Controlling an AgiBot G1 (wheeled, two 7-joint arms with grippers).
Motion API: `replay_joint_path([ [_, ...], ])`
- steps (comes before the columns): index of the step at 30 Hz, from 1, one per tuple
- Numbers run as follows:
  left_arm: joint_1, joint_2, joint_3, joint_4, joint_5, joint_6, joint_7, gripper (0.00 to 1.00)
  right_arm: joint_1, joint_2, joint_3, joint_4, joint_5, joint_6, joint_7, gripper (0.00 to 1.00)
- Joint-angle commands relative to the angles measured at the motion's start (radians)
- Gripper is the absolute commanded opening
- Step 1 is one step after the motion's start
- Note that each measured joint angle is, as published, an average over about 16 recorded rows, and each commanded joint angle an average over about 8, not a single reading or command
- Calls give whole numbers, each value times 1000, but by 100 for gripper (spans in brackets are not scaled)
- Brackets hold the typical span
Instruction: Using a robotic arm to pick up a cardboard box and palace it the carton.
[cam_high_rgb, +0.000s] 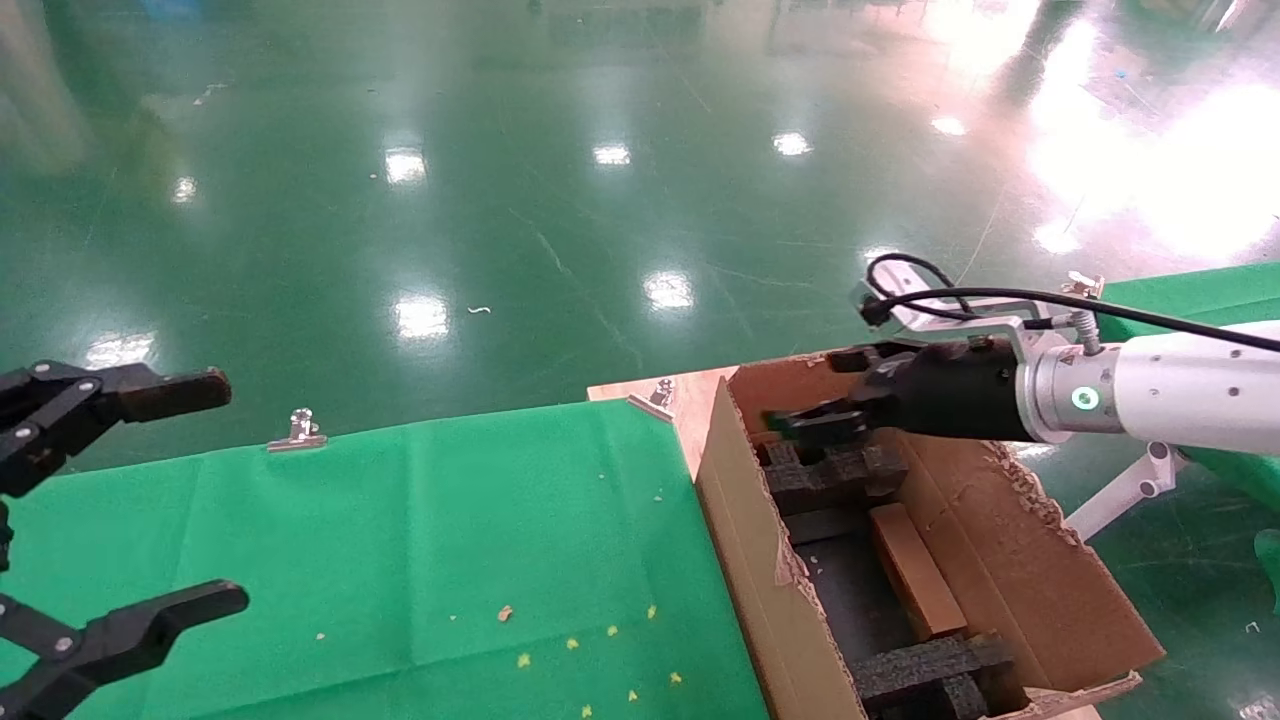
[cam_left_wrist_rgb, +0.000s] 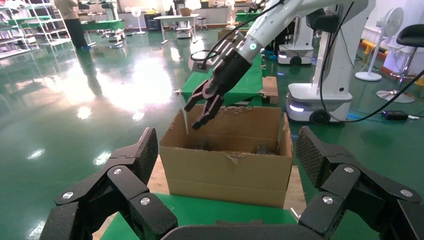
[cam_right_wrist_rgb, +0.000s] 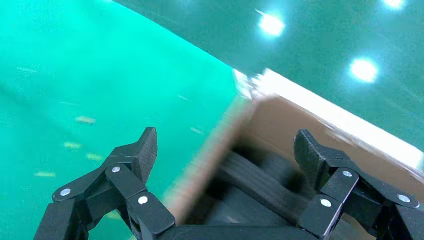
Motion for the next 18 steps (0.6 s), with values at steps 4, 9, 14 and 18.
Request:
replay_joint_path([
  [4, 0, 0, 0, 0, 0, 0, 0, 100, -10, 18, 56, 57, 144, -98, -113, 100],
  [9, 0, 0, 0, 0, -1, 0, 0, 100, -11, 14, 75, 63, 195, -161, -151, 100],
  [14, 0, 0, 0, 0, -1, 0, 0, 100, -15, 11, 74, 52, 181, -152, -140, 100],
  [18, 0, 0, 0, 0, -1, 0, 0, 100, -32, 6, 101, 50, 176, -158, -146, 100],
])
